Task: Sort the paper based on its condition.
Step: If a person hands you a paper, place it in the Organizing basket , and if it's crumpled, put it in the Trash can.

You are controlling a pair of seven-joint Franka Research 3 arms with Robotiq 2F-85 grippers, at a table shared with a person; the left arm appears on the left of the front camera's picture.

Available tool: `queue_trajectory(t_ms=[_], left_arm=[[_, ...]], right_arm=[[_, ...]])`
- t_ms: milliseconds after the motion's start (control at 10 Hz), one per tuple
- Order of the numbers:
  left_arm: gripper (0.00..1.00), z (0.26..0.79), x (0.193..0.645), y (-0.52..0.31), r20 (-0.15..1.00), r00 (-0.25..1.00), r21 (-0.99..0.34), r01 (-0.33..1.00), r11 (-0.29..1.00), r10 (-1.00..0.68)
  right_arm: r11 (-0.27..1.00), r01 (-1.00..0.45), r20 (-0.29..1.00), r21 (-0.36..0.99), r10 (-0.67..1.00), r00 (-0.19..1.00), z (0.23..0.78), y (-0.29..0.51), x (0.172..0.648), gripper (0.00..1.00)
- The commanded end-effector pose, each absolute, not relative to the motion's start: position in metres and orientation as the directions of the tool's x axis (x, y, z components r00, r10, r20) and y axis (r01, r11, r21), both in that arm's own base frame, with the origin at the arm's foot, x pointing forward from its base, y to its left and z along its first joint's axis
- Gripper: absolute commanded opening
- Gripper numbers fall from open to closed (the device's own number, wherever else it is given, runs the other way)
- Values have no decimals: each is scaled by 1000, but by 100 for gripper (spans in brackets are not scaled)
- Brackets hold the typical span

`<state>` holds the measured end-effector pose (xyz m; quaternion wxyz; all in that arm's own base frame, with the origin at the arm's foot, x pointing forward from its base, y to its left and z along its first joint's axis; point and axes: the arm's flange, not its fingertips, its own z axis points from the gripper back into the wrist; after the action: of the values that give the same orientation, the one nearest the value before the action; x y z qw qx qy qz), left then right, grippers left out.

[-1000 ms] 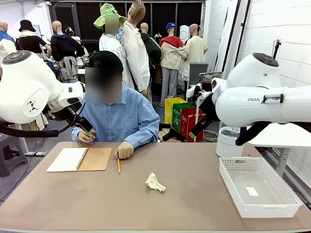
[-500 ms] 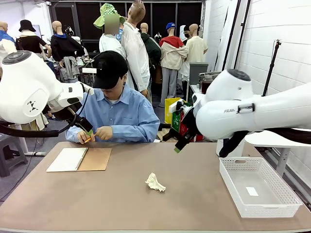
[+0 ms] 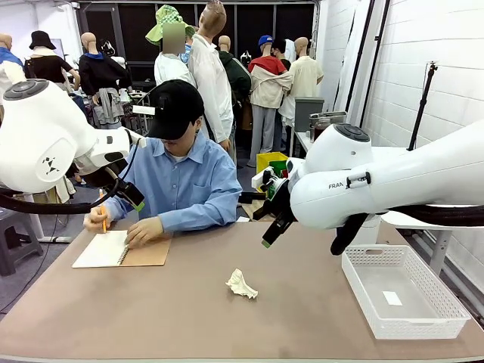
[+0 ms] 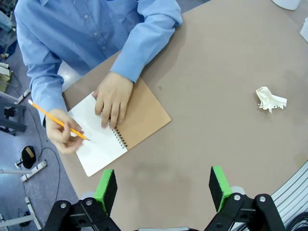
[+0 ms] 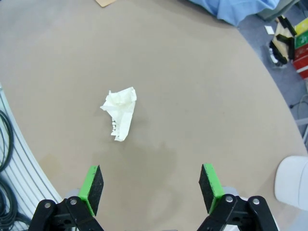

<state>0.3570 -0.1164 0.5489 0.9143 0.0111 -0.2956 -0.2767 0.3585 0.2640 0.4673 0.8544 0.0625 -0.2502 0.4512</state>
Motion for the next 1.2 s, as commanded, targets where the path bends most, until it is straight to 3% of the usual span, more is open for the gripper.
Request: queue_trajectory(t_ms=[0, 400, 1100], left_arm=[[100, 549, 357, -116, 536, 672, 181, 500, 847, -511], [100, 549, 357, -116, 536, 672, 181, 500, 847, -511], [100, 549, 357, -116, 536, 672, 181, 500, 847, -511]], right_arm=[[582, -805, 485, -119, 741, 465, 468, 265, 357, 100], [583, -804, 485, -121, 741, 464, 468, 265, 357, 100], [544, -822, 387, -169, 804, 452, 397, 348, 389, 100]])
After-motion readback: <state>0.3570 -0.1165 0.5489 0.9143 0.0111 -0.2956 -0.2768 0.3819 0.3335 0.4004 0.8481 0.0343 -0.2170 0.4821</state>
